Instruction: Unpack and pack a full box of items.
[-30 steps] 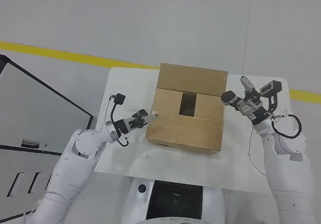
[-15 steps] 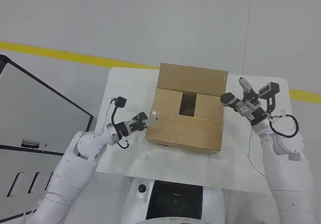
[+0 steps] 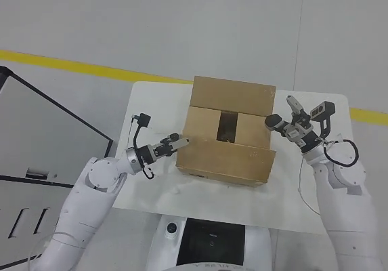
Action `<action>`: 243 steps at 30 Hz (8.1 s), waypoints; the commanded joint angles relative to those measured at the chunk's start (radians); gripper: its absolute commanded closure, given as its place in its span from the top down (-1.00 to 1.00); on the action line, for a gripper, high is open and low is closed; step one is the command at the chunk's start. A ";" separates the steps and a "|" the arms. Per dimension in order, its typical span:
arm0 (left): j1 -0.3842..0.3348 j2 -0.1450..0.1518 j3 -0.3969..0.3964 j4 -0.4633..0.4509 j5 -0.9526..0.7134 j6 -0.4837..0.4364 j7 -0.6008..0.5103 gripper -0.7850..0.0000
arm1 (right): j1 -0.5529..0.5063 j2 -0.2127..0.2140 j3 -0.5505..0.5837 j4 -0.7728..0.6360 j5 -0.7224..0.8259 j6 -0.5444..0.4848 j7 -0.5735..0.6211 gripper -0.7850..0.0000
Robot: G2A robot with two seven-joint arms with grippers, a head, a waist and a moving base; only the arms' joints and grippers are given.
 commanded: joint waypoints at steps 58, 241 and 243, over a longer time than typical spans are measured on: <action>0.064 0.082 0.022 -0.070 0.068 -0.060 -0.363 1.00 | 0.027 0.023 -0.049 0.070 0.014 -0.005 -0.014 1.00; -0.376 -0.038 0.488 -0.051 -0.052 0.596 0.297 1.00 | -0.381 0.120 -0.020 -0.089 0.058 -0.136 0.067 1.00; -0.376 -0.038 0.488 -0.051 -0.052 0.596 0.297 1.00 | -0.380 0.120 -0.023 -0.089 0.057 -0.138 0.067 1.00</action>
